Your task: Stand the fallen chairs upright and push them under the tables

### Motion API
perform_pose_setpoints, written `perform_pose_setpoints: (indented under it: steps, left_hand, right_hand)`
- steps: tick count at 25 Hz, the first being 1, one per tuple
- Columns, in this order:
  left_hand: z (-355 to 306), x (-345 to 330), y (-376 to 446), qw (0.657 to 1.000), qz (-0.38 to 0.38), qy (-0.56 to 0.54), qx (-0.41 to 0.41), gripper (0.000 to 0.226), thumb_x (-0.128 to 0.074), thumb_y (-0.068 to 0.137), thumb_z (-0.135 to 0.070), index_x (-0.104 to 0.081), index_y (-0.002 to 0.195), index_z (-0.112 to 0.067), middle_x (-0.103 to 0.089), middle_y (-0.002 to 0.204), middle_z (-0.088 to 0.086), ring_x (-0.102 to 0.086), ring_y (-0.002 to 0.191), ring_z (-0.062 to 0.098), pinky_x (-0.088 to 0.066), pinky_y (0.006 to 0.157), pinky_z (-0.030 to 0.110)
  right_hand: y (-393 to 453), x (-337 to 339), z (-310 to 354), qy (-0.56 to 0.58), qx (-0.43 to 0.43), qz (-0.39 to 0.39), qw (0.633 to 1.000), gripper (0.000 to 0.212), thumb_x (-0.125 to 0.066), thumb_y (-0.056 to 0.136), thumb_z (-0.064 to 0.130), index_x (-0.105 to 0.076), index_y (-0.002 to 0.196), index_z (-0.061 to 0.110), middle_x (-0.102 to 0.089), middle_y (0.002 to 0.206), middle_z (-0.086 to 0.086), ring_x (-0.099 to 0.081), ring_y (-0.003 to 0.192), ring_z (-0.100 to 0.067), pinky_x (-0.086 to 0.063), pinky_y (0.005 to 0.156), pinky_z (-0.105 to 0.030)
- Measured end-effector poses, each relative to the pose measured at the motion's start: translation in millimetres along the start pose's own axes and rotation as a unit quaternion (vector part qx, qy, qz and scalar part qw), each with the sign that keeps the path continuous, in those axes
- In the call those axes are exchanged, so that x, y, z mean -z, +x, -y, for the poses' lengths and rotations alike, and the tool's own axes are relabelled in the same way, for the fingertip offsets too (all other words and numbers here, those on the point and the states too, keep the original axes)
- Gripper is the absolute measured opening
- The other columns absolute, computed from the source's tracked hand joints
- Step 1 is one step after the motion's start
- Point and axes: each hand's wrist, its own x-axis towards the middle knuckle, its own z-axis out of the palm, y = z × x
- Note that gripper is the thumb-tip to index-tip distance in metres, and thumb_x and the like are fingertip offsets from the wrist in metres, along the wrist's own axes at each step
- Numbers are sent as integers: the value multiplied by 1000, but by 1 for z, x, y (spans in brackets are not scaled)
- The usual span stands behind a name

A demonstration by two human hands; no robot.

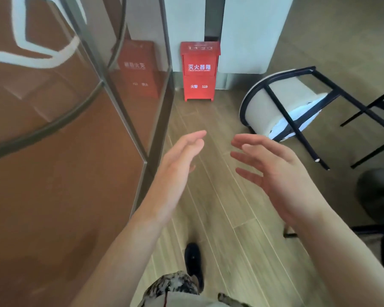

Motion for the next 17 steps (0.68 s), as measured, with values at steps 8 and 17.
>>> perform_pose_setpoints:
  steps: [8, 17]
  left_hand:
    - [-32, 18, 157, 998, 48, 51, 3, 47, -46, 75, -66, -65, 117, -57, -60, 126, -41, -52, 129, -9, -40, 115, 38]
    - [-62, -40, 376, 993, 101, 49, 29, 38, -46, 90, -52, -69, 120, -48, -64, 126, -32, -57, 128, -1, -42, 114, 44]
  right_hand:
    - [147, -7, 24, 21, 4, 1, 1000, 21, -58, 95, 24, -77, 101, 28, -74, 113, 9, -70, 106, -11, -54, 94, -40]
    - [338, 51, 48, 61, -15, -55, 997, 20, -57, 97, 20, -77, 100, 24, -75, 110, 7, -72, 103, -11, -55, 93, -40]
